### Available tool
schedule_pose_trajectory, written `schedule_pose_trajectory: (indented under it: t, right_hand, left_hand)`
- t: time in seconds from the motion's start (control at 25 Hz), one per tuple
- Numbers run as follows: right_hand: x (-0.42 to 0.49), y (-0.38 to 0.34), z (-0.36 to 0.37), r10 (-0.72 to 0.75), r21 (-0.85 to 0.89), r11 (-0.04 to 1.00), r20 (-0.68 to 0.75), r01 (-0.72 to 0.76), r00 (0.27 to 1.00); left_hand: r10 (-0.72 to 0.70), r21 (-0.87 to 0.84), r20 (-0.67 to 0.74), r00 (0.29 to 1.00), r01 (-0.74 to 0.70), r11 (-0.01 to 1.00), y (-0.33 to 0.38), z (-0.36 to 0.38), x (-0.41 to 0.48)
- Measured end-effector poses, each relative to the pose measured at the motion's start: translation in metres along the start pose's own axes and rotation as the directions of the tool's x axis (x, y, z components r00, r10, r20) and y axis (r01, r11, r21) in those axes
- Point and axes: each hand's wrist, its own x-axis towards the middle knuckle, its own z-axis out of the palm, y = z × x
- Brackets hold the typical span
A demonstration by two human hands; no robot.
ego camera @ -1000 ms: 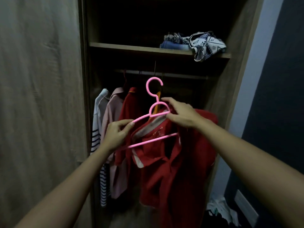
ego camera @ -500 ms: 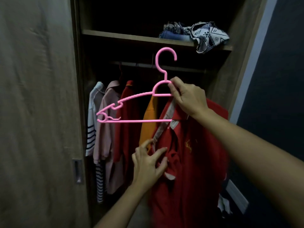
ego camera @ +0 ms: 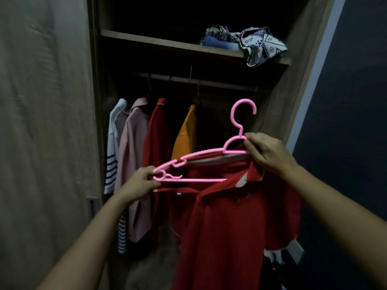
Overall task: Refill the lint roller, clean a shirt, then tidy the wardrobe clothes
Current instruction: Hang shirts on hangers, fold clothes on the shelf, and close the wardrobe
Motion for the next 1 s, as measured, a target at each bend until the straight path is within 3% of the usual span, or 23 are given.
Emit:
schedule_pose_trajectory:
  t: [0.2,0.28,0.4,0.48,0.52,0.6,0.68,0.84,0.92,1.0]
  right_hand:
    - [-0.022,0.008,-0.007,-0.037,-0.067,0.997,-0.024,0.036,0.999]
    - [-0.023,0.002,-0.008,-0.068,-0.139,0.988,-0.017,0.065,0.998]
    - [-0.005,-0.021,0.001,0.121,-0.185,0.976,0.016,-0.116,0.993]
    - [0.01,-0.037,0.008,0.262,-0.143,0.955,0.007,-0.258,0.965]
    - [0.017,-0.043,0.007,0.313,-0.094,0.946,-0.001,-0.311,0.95]
    - [0.024,-0.051,0.002,0.346,-0.03,0.938,-0.013,-0.347,0.938]
    - [0.024,-0.051,-0.004,0.318,-0.033,0.948,0.0,-0.317,0.948]
    - [0.017,-0.047,-0.013,0.284,0.098,0.954,0.003,-0.283,0.959]
    - [0.019,-0.049,-0.013,0.239,0.173,0.956,0.018,-0.239,0.971]
    - [0.022,-0.055,-0.013,0.198,0.206,0.958,0.03,-0.2,0.98]
  left_hand:
    - [0.079,0.219,0.286,0.955,-0.145,0.965,0.034,-0.03,-0.004]
    - [0.062,0.32,0.291,0.955,-0.158,0.934,0.046,-0.037,-0.001]
    - [0.134,0.57,-0.007,0.991,-0.106,0.815,0.069,-0.024,0.006]
    - [0.225,0.616,-0.261,0.939,-0.017,0.787,0.09,-0.001,0.002]
    - [0.305,0.624,-0.316,0.898,-0.046,0.78,0.099,0.014,-0.003]
    - [0.525,0.717,-0.195,0.828,-0.245,0.653,0.106,0.042,-0.018]
    - [0.627,0.756,-0.041,0.778,-0.386,0.529,0.099,0.048,-0.029]
    - [0.588,0.795,-0.197,0.784,-0.223,0.564,0.092,-0.011,-0.011]
    - [0.515,0.761,-0.043,0.856,-0.306,0.572,0.09,-0.029,-0.005]
    - [0.51,0.646,0.034,0.859,-0.408,0.645,0.087,-0.027,-0.005]
